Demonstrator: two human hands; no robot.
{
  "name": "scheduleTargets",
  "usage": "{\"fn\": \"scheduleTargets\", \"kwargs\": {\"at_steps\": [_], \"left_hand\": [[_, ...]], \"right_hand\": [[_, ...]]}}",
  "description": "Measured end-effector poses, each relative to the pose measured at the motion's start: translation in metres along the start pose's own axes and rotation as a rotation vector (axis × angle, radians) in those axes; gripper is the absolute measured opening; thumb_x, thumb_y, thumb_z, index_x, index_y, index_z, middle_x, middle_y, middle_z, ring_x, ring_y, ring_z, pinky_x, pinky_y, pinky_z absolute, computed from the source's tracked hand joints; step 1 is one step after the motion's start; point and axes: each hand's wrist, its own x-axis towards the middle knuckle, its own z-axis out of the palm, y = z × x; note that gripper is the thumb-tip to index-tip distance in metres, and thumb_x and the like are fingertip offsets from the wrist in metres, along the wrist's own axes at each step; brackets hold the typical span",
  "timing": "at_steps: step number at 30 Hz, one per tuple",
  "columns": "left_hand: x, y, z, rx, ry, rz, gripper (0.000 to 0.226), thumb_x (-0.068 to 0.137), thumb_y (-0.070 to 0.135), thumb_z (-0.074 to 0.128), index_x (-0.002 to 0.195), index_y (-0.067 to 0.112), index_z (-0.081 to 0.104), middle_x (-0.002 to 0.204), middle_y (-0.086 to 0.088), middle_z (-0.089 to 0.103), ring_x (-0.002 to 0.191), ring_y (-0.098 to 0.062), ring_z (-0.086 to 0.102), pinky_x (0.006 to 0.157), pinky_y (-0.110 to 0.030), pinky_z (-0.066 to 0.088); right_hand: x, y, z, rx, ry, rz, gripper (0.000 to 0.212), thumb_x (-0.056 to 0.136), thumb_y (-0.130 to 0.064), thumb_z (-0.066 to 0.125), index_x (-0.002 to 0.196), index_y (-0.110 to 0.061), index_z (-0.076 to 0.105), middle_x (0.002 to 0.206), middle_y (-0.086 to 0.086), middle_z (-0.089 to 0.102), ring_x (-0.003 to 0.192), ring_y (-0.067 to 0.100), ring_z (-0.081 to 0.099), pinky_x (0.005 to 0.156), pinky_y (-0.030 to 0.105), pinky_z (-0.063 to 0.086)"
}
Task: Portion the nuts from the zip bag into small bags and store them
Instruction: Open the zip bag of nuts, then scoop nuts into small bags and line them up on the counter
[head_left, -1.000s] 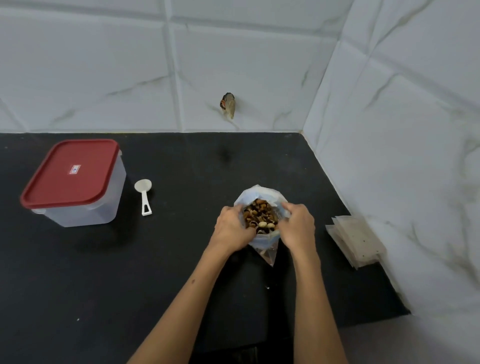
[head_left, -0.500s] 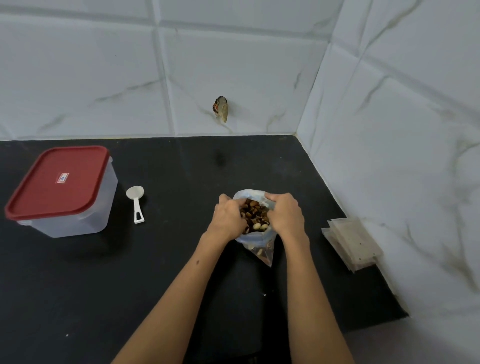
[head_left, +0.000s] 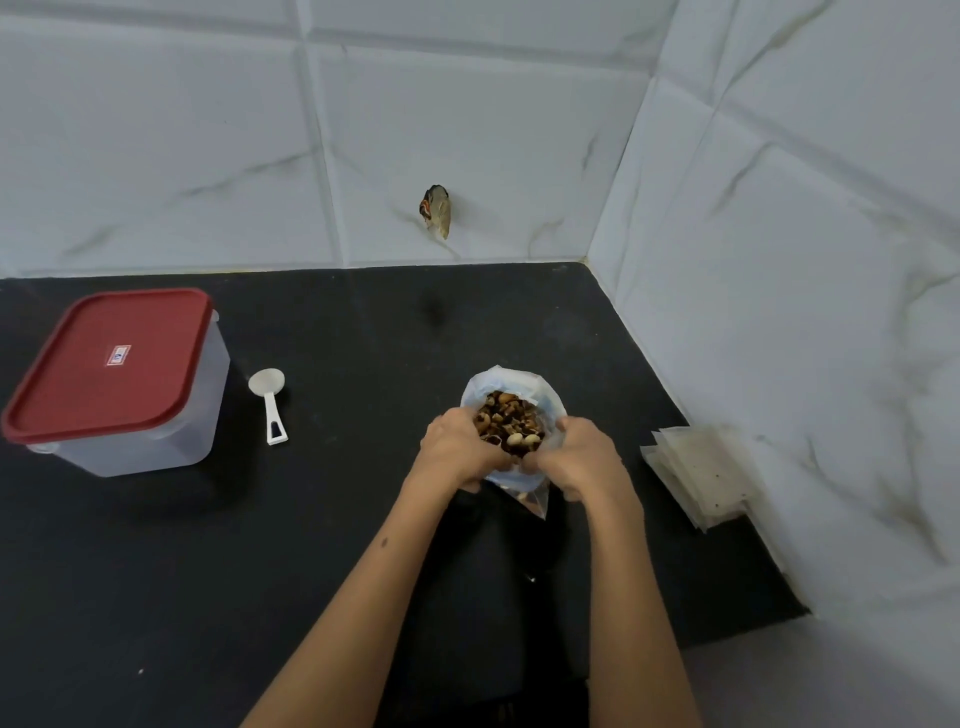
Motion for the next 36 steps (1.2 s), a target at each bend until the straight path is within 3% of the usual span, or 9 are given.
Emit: {"fn": "scheduleTargets", "kwargs": {"at_steps": [7,11,15,18,21,25,29,31,36], "left_hand": [[-0.008,-0.004,0.008,-0.035,0.011,-0.006,0.070,0.070,0.015,0.078,0.133,0.009,0.048,0.116,-0.010,0.053,0.090,-0.024,0.067,0.080,-0.040,0.059],[-0.013,-0.017,0.009,-0.113,0.012,0.077,0.077,0.073,0.023,0.078,0.141,0.018,0.042,0.125,-0.008,0.052,0.107,-0.025,0.060,0.088,-0.040,0.056],[-0.023,-0.035,0.004,-0.235,0.143,0.157,0.050,0.081,0.034,0.073,0.126,0.020,0.057,0.118,-0.001,0.061,0.106,-0.013,0.058,0.079,-0.022,0.050],[-0.033,-0.050,-0.011,-0.360,0.331,0.156,0.026,0.090,0.026,0.063,0.115,0.018,0.064,0.105,0.005,0.064,0.091,-0.004,0.057,0.077,-0.019,0.045],[-0.041,-0.068,-0.031,-0.465,0.495,0.116,0.021,0.094,0.020,0.056,0.113,0.016,0.064,0.102,0.004,0.064,0.092,-0.005,0.059,0.079,-0.019,0.046],[-0.050,-0.095,-0.061,-0.675,0.627,0.049,0.013,0.096,0.022,0.053,0.103,0.016,0.062,0.095,0.000,0.065,0.096,-0.018,0.062,0.092,-0.038,0.051],[-0.056,-0.123,-0.087,-0.783,0.695,-0.002,0.023,0.098,0.032,0.047,0.081,0.022,0.058,0.081,0.002,0.060,0.082,-0.016,0.057,0.082,-0.037,0.049],[-0.054,-0.132,-0.096,-0.811,0.684,-0.025,0.029,0.099,0.035,0.044,0.075,0.024,0.054,0.079,0.004,0.057,0.081,-0.014,0.054,0.082,-0.035,0.046],[-0.044,-0.143,-0.114,-0.813,0.569,-0.037,0.026,0.101,0.041,0.038,0.083,0.028,0.053,0.089,0.010,0.054,0.096,-0.012,0.053,0.091,-0.030,0.040]], "right_hand": [[-0.010,0.003,0.006,0.008,0.053,0.078,0.059,0.070,-0.020,0.076,0.122,-0.010,0.051,0.116,0.010,0.053,0.102,0.023,0.058,0.086,0.038,0.055],[-0.018,0.009,0.001,0.063,0.038,-0.006,0.059,0.075,-0.021,0.074,0.128,-0.012,0.050,0.120,0.007,0.056,0.110,0.021,0.055,0.085,0.030,0.048],[-0.025,0.019,0.000,0.271,0.151,-0.122,0.052,0.082,-0.028,0.070,0.130,-0.020,0.053,0.130,0.000,0.054,0.118,0.018,0.051,0.091,0.032,0.044],[-0.028,0.012,0.003,0.334,0.378,-0.212,0.036,0.086,-0.024,0.066,0.121,-0.021,0.060,0.121,-0.001,0.060,0.108,0.013,0.057,0.085,0.027,0.047],[-0.037,-0.011,0.014,0.448,0.466,-0.322,0.023,0.088,-0.017,0.061,0.110,-0.022,0.064,0.111,-0.004,0.062,0.093,0.005,0.058,0.076,0.019,0.048],[-0.043,-0.051,0.046,0.549,0.329,-0.431,0.014,0.088,-0.014,0.062,0.100,-0.016,0.067,0.090,-0.006,0.065,0.078,0.001,0.060,0.065,0.004,0.042],[-0.037,-0.093,0.101,0.516,0.056,-0.441,0.015,0.086,-0.019,0.065,0.101,-0.016,0.070,0.092,-0.003,0.070,0.086,0.009,0.065,0.078,0.021,0.053],[-0.031,-0.111,0.129,0.477,-0.033,-0.405,0.017,0.086,-0.018,0.066,0.102,-0.015,0.070,0.094,-0.001,0.070,0.086,0.010,0.065,0.076,0.021,0.051],[-0.018,-0.148,0.180,0.410,-0.034,-0.376,0.017,0.088,-0.014,0.061,0.103,-0.010,0.070,0.098,0.003,0.069,0.086,0.011,0.061,0.076,0.020,0.046]]}}
